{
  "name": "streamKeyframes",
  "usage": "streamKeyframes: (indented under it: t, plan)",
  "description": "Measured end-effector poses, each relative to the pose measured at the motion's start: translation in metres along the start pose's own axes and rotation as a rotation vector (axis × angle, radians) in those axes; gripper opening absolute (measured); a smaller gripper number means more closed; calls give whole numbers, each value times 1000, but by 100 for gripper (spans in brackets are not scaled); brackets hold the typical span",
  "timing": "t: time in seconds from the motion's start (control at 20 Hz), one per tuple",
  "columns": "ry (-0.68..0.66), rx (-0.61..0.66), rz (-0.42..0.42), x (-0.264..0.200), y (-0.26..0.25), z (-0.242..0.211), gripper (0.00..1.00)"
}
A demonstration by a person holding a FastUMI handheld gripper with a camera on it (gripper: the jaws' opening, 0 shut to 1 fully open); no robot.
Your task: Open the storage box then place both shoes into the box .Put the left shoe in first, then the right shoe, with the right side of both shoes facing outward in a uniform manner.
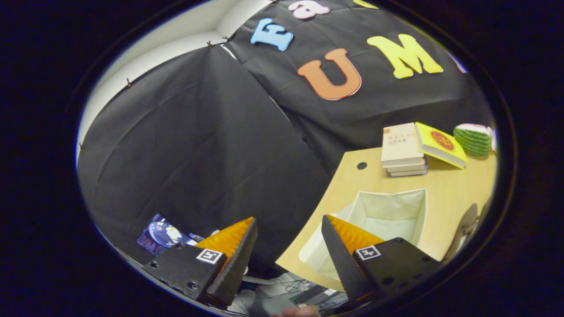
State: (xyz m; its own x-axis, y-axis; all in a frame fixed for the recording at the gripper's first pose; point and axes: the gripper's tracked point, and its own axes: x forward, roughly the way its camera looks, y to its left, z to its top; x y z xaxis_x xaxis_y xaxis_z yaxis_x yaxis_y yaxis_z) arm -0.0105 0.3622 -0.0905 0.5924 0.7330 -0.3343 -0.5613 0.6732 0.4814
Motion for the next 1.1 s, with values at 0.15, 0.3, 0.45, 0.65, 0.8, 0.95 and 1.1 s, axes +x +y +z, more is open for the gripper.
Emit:
streamKeyframes:
  t: [0.15,0.3,0.45,0.65,0.8,0.95,1.1]
  plan:
    - [-51,-61,-100,-25,-32,14,94]
    - [-77,-135,-231,-56,-72,24,97]
    - [-98,-161,-348,-90,-122,33,100]
    - [-134,-183,-496,-151,-191,46,100]
    - [-123,-180,-562,-184,-244,46,100]
    - [-48,-108,-609,-204,-301,22,100]
    - [57,-47,-629,-204,-345,-9,100]
